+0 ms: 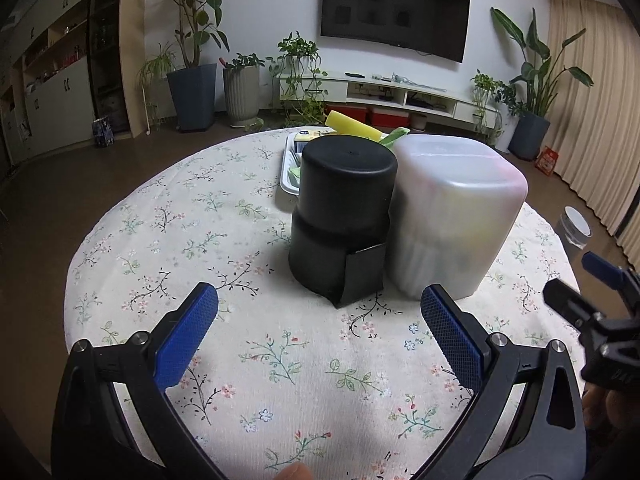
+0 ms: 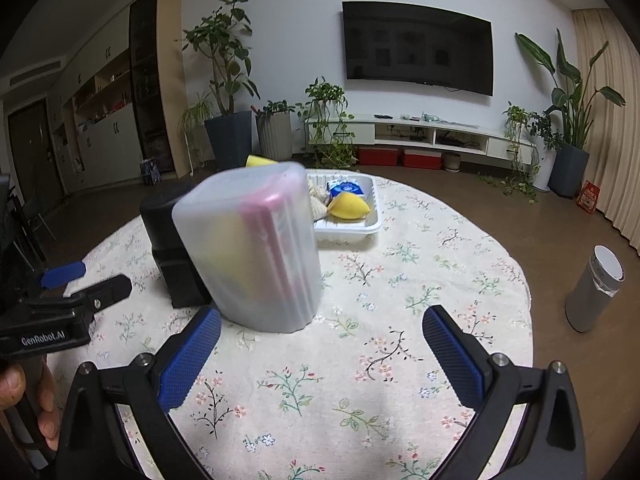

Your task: Organize soft objects

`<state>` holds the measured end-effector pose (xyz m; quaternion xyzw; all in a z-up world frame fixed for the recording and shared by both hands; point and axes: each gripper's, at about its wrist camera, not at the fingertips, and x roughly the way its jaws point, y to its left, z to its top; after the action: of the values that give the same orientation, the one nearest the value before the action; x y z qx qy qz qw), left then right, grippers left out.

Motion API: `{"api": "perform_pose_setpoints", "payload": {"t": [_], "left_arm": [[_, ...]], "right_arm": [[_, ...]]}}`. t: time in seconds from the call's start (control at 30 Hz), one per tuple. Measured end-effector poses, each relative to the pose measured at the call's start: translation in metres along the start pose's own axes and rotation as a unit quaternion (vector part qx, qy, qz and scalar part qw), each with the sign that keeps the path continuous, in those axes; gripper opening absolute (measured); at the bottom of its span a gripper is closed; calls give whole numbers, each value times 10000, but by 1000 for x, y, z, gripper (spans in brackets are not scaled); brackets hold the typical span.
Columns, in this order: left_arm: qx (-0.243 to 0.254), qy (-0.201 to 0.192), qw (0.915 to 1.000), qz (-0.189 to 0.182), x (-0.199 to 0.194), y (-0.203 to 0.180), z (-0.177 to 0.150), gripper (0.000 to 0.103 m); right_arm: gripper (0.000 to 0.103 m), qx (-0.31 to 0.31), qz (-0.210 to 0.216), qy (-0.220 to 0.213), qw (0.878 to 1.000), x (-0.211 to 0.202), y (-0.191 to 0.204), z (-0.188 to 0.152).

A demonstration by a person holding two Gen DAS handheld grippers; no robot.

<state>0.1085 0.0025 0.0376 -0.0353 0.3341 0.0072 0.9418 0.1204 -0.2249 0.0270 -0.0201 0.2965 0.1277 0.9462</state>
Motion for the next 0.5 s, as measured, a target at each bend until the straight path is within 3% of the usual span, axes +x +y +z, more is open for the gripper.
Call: {"api": "perform_pose_setpoints", "payload": {"t": [0.5], "left_arm": [[-91,33,9999,-84,4,-4,-9,103]], "right_arm": [[103,-120,-65,31,9999,1,8,-4]]}}
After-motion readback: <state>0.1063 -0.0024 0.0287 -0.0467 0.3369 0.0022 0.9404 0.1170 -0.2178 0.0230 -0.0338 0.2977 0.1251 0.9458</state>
